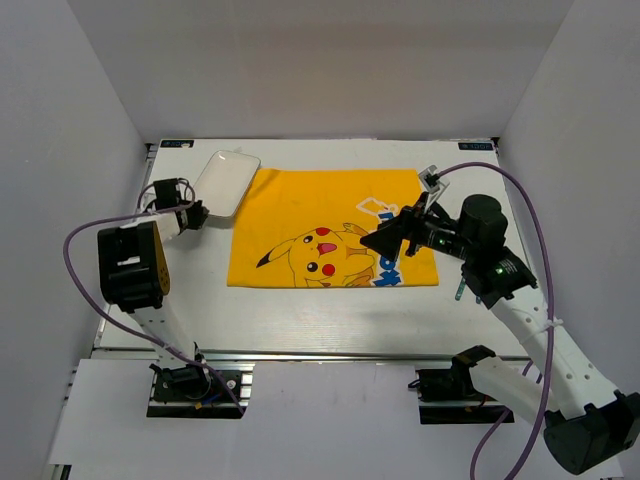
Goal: Set the dinner table for one person
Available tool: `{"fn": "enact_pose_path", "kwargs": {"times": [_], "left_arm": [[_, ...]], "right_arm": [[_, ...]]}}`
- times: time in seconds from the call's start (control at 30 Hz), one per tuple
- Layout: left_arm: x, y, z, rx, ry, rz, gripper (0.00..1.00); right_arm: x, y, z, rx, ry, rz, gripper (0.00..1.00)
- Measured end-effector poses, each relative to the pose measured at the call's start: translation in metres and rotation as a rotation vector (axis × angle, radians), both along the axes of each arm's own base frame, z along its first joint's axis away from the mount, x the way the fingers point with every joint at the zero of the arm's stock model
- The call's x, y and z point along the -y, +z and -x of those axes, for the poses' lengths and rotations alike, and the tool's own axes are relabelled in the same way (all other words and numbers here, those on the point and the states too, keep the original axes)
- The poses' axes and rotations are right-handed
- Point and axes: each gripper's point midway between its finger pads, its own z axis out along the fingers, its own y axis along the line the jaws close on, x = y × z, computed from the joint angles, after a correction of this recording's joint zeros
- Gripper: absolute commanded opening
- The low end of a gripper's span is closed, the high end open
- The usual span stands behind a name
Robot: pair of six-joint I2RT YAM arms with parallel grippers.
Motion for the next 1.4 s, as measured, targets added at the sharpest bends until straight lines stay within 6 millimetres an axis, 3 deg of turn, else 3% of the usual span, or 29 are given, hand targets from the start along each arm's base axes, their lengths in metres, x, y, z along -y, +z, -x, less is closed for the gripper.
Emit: {"fn": "enact_pose_path", "kwargs": {"times": [0.43, 0.6, 0.7, 0.87, 1.0, 1.13, 1.4], "left_arm": [[-0.022, 0.015, 0.029, 0.082, 0.086, -0.024, 0.0], [-0.03, 0.041, 0.022, 0.155, 0.042, -0.065, 0.0], [-0.021, 0.068, 0.007, 0.214, -0.072, -0.092, 0.0], [0.021, 0.132, -0.021, 0.373, -0.387, -0.116, 0.0], [0.069, 0.158, -0.028, 0.48, -0.633, -0.075, 0.0], [0.12, 0.141, -0.02, 0.448, -0.832, -0.033, 0.0], [0.215, 0.08, 0.001, 0.262, -1.165, -0.012, 0.0]], "right_arm": [[-0.002, -0.022, -0.011, -0.02, -0.013, 0.035, 0.89], [-0.004, -0.042, -0.016, -0.067, -0.013, 0.063, 0.89], [-0.003, -0.052, -0.018, -0.083, -0.023, 0.077, 0.89], [0.002, -0.065, -0.03, -0.083, -0.074, 0.119, 0.89], [0.015, -0.084, -0.043, -0.132, -0.17, 0.181, 0.89], [0.03, -0.089, -0.054, -0.16, -0.267, 0.228, 0.89], [0.062, -0.059, -0.065, -0.106, -0.43, 0.273, 0.89]]}}
